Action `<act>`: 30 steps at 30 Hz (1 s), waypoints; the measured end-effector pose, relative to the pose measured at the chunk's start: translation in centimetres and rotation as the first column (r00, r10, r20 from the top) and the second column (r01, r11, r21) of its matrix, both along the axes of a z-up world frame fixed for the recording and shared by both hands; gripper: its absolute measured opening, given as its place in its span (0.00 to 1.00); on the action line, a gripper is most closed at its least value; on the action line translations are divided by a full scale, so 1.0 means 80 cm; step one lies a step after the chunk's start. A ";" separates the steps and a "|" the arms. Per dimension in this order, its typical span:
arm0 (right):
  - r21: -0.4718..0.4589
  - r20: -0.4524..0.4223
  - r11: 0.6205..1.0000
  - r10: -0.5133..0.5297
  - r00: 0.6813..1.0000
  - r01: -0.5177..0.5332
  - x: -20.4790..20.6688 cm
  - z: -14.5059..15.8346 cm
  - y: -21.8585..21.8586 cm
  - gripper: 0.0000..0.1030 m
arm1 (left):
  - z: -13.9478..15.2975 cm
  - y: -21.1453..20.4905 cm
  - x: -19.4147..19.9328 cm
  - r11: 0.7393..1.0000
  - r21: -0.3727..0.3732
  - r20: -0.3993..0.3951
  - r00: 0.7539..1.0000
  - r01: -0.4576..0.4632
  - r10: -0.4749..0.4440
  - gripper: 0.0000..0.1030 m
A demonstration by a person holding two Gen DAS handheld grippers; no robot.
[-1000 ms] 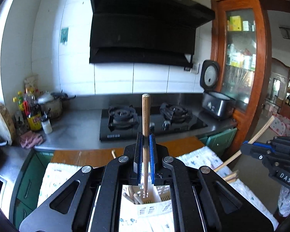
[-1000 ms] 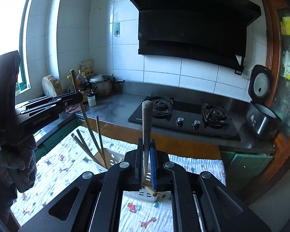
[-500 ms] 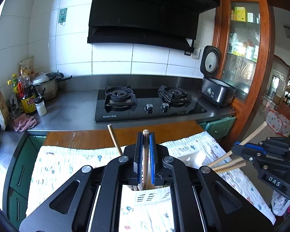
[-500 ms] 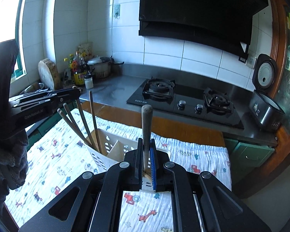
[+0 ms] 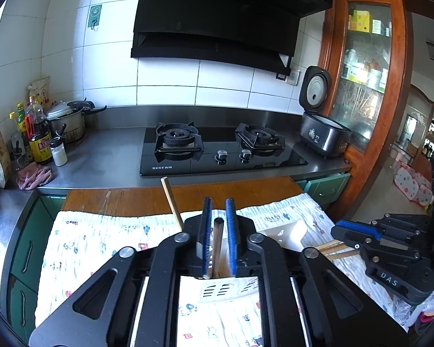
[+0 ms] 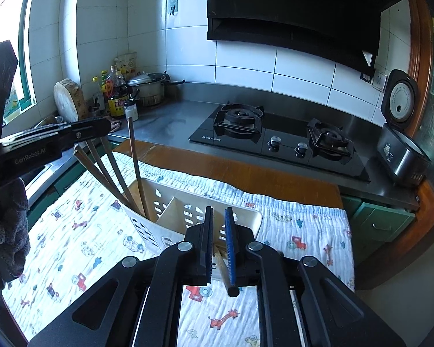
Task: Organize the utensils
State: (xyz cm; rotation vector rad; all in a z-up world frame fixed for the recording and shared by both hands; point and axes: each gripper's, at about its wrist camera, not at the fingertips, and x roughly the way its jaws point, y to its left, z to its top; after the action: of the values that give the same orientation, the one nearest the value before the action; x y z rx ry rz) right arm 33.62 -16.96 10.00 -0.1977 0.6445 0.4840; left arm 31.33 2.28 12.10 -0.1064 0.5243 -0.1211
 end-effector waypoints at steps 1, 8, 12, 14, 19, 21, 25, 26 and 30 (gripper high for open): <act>0.001 0.000 1.000 0.000 1.000 0.000 -0.001 -0.001 0.000 0.13 | 0.001 -0.001 -0.002 1.000 0.004 0.004 1.000 -0.001 0.001 0.23; 0.009 0.024 1.000 -0.009 1.000 0.009 -0.010 0.007 -0.004 0.35 | 0.010 -0.008 -0.020 1.000 0.024 0.043 0.999 0.003 -0.004 0.47; 0.009 0.049 1.000 -0.012 0.999 0.012 -0.020 0.014 -0.008 0.45 | 0.018 -0.012 -0.033 0.999 0.033 0.063 0.998 0.001 -0.003 0.56; 0.008 0.058 1.000 -0.015 0.998 0.015 -0.026 0.017 -0.011 0.47 | 0.021 -0.012 -0.043 0.999 0.035 0.075 0.997 -0.004 0.002 0.60; 0.010 0.079 1.000 -0.027 0.996 0.027 -0.043 0.026 -0.019 0.57 | 0.026 -0.011 -0.066 0.999 0.039 0.086 0.996 -0.017 0.013 0.71; 0.014 0.084 0.999 -0.033 0.996 0.032 -0.050 0.029 -0.024 0.61 | 0.026 -0.011 -0.075 0.999 0.038 0.087 0.996 -0.017 0.014 0.75; 0.017 0.101 0.999 -0.042 0.994 0.040 -0.070 0.034 -0.029 0.69 | 0.024 -0.011 -0.097 0.999 0.047 0.091 0.996 -0.025 0.021 0.85; 0.015 0.105 0.999 -0.044 0.994 0.043 -0.076 0.034 -0.030 0.72 | 0.023 -0.011 -0.102 0.998 0.049 0.091 0.996 -0.028 0.024 0.86; 0.000 0.126 0.998 -0.055 0.990 0.056 -0.096 0.034 -0.032 0.80 | 0.017 -0.011 -0.124 0.998 0.057 0.092 0.996 -0.025 0.020 0.90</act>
State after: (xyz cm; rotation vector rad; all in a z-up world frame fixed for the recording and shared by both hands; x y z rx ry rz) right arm 25.98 -19.48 12.69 -0.2112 0.5257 0.4133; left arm 21.43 1.39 13.46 -0.0497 0.4349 -0.0880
